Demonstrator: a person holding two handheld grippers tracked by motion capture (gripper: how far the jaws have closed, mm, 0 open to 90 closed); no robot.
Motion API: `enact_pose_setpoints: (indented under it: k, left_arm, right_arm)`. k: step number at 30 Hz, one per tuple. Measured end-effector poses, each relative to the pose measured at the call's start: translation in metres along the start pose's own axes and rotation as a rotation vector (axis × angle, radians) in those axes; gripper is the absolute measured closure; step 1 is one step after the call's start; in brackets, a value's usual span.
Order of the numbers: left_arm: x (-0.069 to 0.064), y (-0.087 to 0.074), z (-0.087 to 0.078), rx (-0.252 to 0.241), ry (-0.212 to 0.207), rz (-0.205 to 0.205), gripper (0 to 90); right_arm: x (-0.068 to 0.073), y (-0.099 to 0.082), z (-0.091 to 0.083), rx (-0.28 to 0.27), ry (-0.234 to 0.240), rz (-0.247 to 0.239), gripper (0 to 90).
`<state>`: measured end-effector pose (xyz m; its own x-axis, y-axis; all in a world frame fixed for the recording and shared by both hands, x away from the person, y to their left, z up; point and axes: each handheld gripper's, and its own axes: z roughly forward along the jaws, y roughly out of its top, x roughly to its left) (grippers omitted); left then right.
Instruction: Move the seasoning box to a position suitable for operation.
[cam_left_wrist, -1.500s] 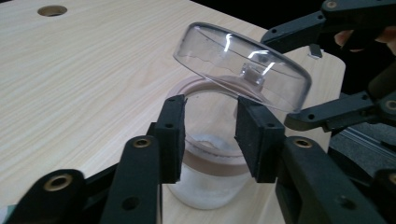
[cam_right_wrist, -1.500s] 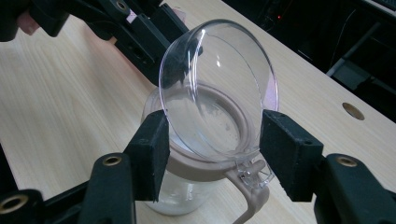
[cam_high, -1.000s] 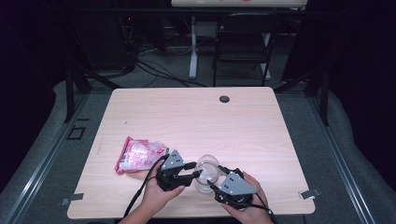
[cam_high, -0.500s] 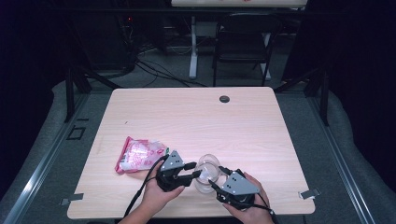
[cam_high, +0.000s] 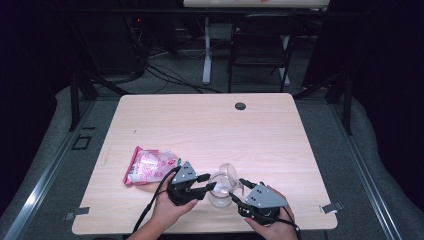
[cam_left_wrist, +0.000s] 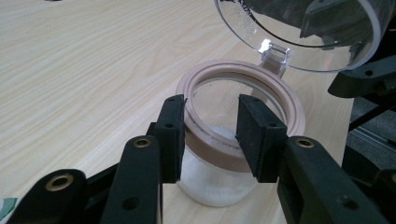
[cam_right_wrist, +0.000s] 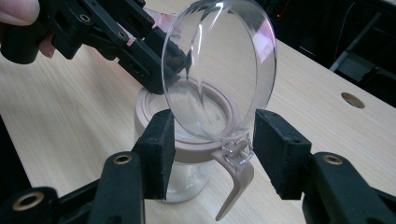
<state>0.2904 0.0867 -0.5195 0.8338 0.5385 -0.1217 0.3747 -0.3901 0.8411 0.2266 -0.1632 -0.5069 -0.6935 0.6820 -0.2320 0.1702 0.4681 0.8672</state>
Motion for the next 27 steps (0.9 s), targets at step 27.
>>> enact_pose_setpoints:
  k: [27]
  left_arm:
    - [0.0,-0.001,0.0,-0.009,0.002,0.005,63.0]
  right_arm:
    - [-0.017,-0.009,-0.013,0.04,0.023,0.088,59.2]
